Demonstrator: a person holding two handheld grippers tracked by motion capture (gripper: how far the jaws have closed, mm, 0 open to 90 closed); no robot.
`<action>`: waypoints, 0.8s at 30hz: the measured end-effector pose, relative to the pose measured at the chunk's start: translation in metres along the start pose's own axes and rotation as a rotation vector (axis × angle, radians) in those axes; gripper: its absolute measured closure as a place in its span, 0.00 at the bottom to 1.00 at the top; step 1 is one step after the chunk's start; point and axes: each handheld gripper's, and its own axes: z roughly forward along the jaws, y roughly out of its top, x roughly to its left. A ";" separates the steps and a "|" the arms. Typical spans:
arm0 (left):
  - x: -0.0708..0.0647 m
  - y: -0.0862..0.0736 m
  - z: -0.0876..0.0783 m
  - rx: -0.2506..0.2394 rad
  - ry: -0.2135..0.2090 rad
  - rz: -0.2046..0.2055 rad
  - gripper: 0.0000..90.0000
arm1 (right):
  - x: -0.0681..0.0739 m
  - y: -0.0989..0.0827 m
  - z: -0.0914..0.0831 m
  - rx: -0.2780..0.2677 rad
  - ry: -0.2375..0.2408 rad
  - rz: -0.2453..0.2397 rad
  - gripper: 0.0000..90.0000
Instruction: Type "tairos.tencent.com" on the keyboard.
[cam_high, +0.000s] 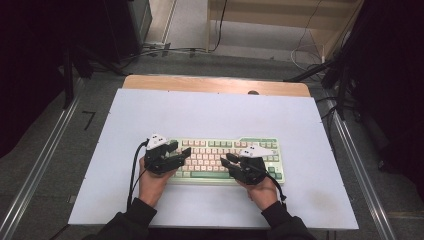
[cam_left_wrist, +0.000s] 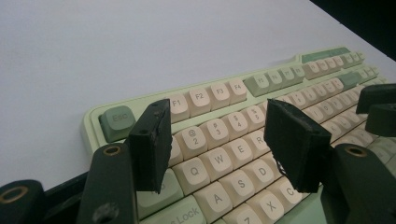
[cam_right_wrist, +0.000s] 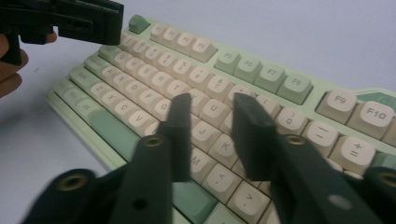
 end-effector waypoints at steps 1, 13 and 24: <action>0.000 0.000 0.000 0.000 0.000 0.000 0.47 | 0.001 0.000 0.001 -0.002 0.008 -0.005 0.89; 0.000 -0.001 0.000 0.002 -0.001 0.002 0.48 | 0.010 -0.004 0.013 0.038 0.044 -0.036 0.97; -0.001 -0.001 0.000 0.006 -0.003 0.003 0.48 | 0.014 -0.007 0.020 0.065 0.044 -0.048 0.97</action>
